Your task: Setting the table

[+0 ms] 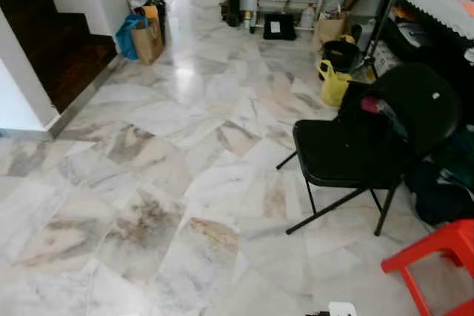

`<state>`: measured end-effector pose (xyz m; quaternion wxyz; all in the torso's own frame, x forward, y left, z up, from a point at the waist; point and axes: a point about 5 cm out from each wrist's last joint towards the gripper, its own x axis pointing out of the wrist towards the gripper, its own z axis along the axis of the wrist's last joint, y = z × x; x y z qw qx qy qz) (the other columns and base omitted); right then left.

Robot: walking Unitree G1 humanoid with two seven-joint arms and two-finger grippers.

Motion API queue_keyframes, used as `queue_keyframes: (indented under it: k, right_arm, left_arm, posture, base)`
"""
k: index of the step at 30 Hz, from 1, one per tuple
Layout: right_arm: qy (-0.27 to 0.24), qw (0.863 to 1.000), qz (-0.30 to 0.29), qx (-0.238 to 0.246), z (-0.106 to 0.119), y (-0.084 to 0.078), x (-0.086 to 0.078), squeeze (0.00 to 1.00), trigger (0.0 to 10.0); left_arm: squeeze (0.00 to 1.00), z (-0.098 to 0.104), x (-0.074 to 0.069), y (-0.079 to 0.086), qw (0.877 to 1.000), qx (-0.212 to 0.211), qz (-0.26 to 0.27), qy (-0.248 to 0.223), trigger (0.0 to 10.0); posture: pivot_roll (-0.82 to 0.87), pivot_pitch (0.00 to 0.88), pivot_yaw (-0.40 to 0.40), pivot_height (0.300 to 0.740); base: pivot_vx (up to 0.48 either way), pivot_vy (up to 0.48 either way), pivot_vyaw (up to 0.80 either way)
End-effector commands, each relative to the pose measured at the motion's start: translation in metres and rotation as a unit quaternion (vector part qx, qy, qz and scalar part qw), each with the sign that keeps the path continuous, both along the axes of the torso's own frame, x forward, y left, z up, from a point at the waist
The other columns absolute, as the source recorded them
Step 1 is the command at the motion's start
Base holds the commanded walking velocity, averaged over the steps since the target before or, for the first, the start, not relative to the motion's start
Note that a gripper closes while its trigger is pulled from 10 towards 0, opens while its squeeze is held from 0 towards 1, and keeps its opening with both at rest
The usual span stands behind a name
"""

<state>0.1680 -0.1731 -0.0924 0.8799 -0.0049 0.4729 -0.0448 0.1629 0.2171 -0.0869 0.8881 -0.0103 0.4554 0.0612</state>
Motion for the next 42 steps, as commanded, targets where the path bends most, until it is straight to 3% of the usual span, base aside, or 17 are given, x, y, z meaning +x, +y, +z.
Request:
queue_keyframes:
  k: [1, 10, 17, 23, 30, 40, 42]
  right_arm:
    - [-0.061, 0.993, -0.031, 0.099, 0.022, -0.008, 0.043, 0.00, 10.0]
    - [-0.040, 0.994, -0.047, 0.085, 0.013, -0.016, 0.024, 0.00, 10.0]
    - [-0.031, 0.997, -0.026, 0.072, 0.013, -0.025, 0.020, 0.00, 10.0]
    - [-0.030, 0.996, -0.031, 0.073, 0.012, -0.031, 0.018, 0.00, 10.0]
    - [-0.018, 0.996, -0.023, 0.078, 0.009, -0.029, 0.011, 0.00, 10.0]
    - [-0.017, 0.997, -0.022, 0.078, 0.009, -0.028, 0.011, 0.00, 10.0]
    - [-0.022, 0.995, -0.053, 0.079, 0.006, -0.027, 0.006, 0.00, 10.0]
  left_arm:
    - [0.00, 0.012, 0.022, 0.011, 0.998, -0.036, 0.038, -0.027, 10.0]
    - [0.00, 0.002, -0.003, 0.014, 0.999, -0.031, 0.042, 0.005, 10.0]
    - [0.00, 0.003, 0.009, -0.001, 0.998, -0.048, 0.046, -0.015, 10.0]
    - [0.00, -0.003, -0.001, -0.013, 0.998, -0.056, 0.037, 0.001, 10.0]
    - [0.00, -0.008, -0.016, -0.006, 0.997, -0.052, 0.047, 0.016, 10.0]
    - [0.00, -0.008, -0.017, -0.004, 0.998, -0.052, 0.045, 0.014, 10.0]
    - [0.00, -0.007, -0.019, -0.001, 0.998, -0.045, 0.039, 0.015, 10.0]
  posture:
    - [0.16, 0.000, -0.049, 0.740]
    - [0.12, 0.000, -0.040, 0.740]
    - [0.12, 0.000, -0.070, 0.740]
    - [0.13, 0.002, -0.086, 0.740]
    - [0.14, 0.000, -0.081, 0.740]
    - [0.14, 0.000, -0.081, 0.740]
    - [0.14, 0.000, -0.051, 0.740]
  base:
    - [0.000, 0.000, -0.78]
    - [0.000, 0.000, -0.78]
    - [0.000, 0.000, -0.78]
    - [0.000, 0.000, -0.78]
    - [0.000, 0.000, -0.78]
    - [0.000, 0.000, -0.78]
    - [0.000, 0.000, -0.78]
